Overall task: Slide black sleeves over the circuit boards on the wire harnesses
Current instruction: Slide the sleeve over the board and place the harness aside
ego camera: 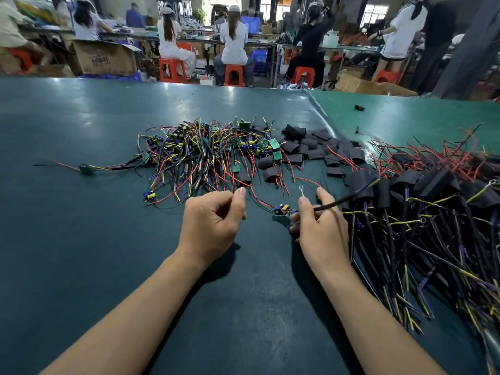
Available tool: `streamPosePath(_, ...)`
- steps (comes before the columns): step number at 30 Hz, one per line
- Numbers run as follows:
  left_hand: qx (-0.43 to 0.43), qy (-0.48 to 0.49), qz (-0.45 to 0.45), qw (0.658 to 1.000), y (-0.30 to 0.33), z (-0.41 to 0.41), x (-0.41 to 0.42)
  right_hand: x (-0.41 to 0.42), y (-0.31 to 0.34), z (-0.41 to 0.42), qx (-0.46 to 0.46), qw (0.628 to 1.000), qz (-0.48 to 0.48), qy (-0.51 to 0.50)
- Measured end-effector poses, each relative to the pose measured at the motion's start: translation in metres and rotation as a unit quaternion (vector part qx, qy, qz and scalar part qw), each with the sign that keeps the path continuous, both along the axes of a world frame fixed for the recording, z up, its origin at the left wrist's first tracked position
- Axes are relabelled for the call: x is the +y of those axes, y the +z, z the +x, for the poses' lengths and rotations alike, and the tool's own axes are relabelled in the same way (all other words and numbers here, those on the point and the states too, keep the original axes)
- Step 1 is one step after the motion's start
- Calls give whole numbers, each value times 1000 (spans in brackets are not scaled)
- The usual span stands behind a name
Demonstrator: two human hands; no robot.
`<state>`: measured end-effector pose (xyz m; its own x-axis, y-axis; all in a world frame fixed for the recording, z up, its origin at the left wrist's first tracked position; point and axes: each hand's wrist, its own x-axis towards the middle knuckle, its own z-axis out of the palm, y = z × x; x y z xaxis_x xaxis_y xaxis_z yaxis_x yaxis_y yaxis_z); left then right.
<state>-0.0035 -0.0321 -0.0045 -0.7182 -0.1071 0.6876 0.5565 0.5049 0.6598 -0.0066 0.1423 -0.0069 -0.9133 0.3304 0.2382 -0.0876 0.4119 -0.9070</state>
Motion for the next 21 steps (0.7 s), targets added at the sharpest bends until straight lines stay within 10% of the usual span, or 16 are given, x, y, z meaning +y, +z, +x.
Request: streamPosePath(21,-53,116,-179,976,5,-21,-16,4,7,-1,175,964,-183,-76)
